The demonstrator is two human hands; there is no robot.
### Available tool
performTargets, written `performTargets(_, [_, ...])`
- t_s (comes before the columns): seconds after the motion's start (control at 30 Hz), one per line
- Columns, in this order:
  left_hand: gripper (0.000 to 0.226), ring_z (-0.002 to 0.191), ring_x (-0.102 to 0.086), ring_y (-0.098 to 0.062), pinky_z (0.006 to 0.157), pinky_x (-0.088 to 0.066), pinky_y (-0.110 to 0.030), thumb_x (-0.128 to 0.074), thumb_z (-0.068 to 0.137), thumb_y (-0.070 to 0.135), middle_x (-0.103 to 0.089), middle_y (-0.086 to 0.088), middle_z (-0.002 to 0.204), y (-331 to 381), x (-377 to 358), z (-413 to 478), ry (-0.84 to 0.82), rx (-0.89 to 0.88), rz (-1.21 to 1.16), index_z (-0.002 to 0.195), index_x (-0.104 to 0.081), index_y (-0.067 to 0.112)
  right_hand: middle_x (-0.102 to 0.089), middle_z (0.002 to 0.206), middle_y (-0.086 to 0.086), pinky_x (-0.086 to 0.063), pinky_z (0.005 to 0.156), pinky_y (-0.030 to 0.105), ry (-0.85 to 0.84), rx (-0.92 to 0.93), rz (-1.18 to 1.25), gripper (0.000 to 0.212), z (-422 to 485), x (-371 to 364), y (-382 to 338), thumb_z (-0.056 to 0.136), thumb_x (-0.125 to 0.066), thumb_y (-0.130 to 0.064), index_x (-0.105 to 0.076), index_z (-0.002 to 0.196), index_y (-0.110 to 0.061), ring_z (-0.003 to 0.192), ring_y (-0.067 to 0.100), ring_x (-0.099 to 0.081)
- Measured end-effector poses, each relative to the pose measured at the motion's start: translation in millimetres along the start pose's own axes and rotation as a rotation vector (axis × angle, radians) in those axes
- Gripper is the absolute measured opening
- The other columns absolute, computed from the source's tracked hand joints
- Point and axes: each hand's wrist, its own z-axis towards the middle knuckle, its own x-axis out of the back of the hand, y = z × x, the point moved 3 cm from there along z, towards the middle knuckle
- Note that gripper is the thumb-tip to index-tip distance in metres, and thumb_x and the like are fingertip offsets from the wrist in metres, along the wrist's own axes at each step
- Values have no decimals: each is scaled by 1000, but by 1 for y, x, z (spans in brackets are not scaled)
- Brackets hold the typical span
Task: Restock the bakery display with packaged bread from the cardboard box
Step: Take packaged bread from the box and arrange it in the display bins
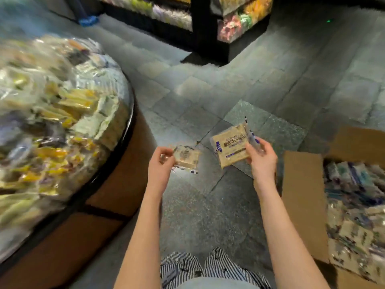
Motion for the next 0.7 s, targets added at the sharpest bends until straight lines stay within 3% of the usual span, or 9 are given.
performTargets(0.07, [23, 86, -57, 0, 75, -47, -21, -59, 90, 0, -60, 0, 106, -12, 53, -9, 94, 19, 18, 105, -60, 17, -67, 113, 7, -52, 96, 52, -103, 3, 15, 24, -18, -49, -2, 90, -69, -17, -60, 108, -30, 108, 26, -65])
performTargets(0.13, [31, 108, -58, -12, 94, -50, -34, -60, 90, 4, -59, 2, 122, -26, 106, -18, 193, 52, -10, 114, -59, 23, -67, 109, 3, -56, 90, 47, -191, 10, 9, 25, -42, -98, -2, 91, -68, -14, -59, 110, -26, 106, 25, -66])
performTargets(0.23, [32, 121, -56, -21, 106, -45, -46, -64, 90, 15, -60, 3, 131, -47, 190, -38, 309, 118, -60, 112, -67, 39, -64, 110, 5, -59, 69, 27, -304, 2, 5, 24, -89, -173, 6, 92, -66, -11, -57, 112, -21, 102, 21, -66])
performTargets(0.33, [26, 120, -60, -19, 104, -48, -41, -71, 88, 18, -67, 1, 125, -68, 276, -67, 401, 176, -167, 105, -73, 37, -63, 109, 7, -52, 56, 14, -390, -24, 3, 29, -149, -248, 18, 94, -64, -9, -55, 121, -10, 89, 13, -64])
performTargets(0.47, [14, 119, -60, -15, 101, -49, -37, -72, 88, 13, -67, -3, 123, -95, 394, -109, 593, 190, -229, 99, -76, 20, -66, 111, 8, -56, 63, 24, -548, -39, -12, 28, -231, -344, 40, 92, -67, -12, -56, 118, -16, 88, 15, -66])
performTargets(0.6, [11, 115, -63, -20, 98, -51, -44, -69, 91, 22, -70, -1, 117, -115, 501, -151, 769, 179, -223, 98, -77, 26, -66, 109, 3, -56, 66, 22, -730, -53, -46, 30, -313, -434, 63, 93, -66, -13, -54, 119, -16, 91, 11, -67])
performTargets(0.7, [22, 109, -65, -15, 93, -53, -34, -64, 94, 11, -71, 3, 112, -125, 557, -180, 932, 183, -316, 98, -72, 30, -65, 110, 7, -56, 65, 21, -847, -79, -83, 30, -370, -489, 75, 91, -67, -9, -51, 117, -12, 89, 12, -67])
